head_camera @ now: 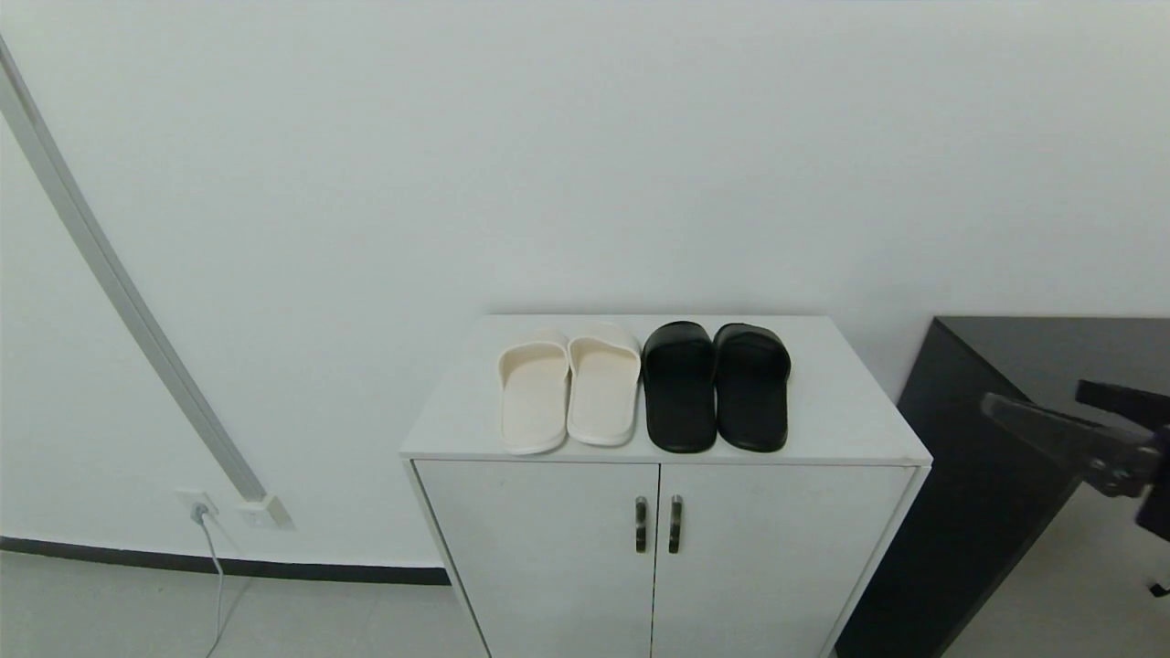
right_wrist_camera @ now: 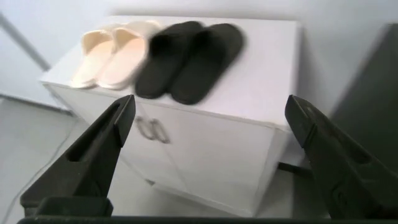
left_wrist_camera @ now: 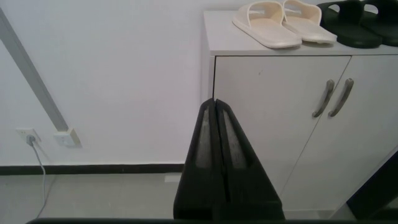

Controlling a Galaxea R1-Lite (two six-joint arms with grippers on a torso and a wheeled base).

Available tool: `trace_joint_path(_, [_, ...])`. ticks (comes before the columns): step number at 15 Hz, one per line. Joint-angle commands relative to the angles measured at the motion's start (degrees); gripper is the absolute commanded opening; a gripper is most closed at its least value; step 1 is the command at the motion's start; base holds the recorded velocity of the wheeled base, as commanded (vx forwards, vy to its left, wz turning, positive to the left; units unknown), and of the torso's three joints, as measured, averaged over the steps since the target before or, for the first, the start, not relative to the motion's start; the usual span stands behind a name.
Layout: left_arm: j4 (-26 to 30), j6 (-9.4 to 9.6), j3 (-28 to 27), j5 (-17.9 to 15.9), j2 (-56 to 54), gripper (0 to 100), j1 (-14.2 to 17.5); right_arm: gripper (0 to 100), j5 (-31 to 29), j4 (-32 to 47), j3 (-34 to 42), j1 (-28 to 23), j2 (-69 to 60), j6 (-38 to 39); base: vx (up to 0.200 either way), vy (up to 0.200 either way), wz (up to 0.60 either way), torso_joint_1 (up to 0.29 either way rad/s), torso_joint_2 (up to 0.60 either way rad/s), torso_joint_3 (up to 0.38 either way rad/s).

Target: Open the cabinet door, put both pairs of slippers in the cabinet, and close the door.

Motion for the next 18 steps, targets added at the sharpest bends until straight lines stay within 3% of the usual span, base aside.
trace_joint_path(1, [-0.01,-0.01,0.00,0.00,0.07,0,0.01,100,-5.74,-1.99,-6.83,6.25,12.98,2.01,0.000,0.000,0.00,0.000,0.00,0.000])
trace_joint_path(4, [-0.01,0.17,0.00,-0.09,0.07,0,0.01,100,-12.25,-5.07,-15.45,8.10,25.63,3.24,0.000,0.000,0.00,0.000,0.00,0.000])
trace_joint_path(10, [-0.01,0.17,0.00,-0.09,0.07,0,0.01,100,-17.08,-8.58,-31.53,5.99,45.85,4.21,0.000,0.000,0.00,0.000,0.00,0.000])
trace_joint_path(18, [-0.01,0.17,0.00,-0.09,0.07,0,0.01,100,-17.17,-11.22,-37.42,1.60,57.28,4.47,0.000,0.000,0.00,0.000,0.00,0.000])
